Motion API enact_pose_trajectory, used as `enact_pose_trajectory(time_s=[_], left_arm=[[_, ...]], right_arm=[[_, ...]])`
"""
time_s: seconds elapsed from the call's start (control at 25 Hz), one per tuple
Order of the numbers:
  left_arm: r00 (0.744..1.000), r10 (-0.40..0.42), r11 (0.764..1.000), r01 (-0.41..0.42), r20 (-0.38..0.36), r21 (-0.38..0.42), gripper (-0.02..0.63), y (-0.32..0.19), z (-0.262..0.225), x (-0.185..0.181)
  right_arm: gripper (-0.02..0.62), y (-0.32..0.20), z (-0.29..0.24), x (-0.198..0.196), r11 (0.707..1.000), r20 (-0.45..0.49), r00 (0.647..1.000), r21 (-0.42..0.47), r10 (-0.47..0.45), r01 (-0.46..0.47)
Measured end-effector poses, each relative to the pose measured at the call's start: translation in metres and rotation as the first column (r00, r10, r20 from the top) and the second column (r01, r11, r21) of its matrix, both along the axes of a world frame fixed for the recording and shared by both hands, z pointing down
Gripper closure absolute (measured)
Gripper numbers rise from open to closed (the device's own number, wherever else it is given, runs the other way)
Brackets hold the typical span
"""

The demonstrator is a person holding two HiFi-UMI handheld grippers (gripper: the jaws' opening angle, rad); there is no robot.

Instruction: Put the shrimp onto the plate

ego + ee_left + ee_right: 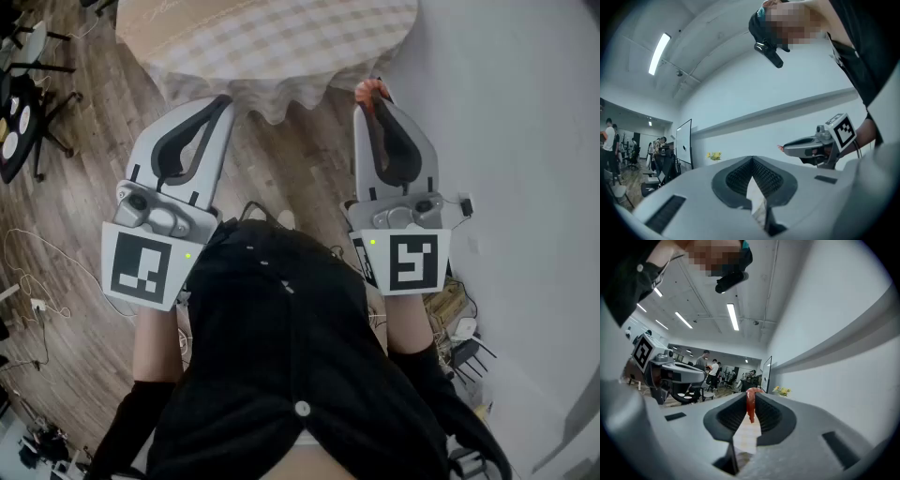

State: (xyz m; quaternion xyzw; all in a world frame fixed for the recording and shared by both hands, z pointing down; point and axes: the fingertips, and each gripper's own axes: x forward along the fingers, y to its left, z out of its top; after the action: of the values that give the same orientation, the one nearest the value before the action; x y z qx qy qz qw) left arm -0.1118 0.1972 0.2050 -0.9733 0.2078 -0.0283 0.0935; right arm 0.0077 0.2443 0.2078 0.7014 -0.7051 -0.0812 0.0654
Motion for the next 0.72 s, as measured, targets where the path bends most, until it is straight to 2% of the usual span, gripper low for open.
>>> enact_pose_trajectory(time_s=[0.72], left_arm=[[1.000,0.000,1.000,0.000,-0.003,0.002,0.604,-0.0045,-0.0014,-0.0074]], right_arm=[[0.551,-0.0043,-0.0029,-0.0049,1.000,0.047,0.999,0.018,0.000,-0.001]])
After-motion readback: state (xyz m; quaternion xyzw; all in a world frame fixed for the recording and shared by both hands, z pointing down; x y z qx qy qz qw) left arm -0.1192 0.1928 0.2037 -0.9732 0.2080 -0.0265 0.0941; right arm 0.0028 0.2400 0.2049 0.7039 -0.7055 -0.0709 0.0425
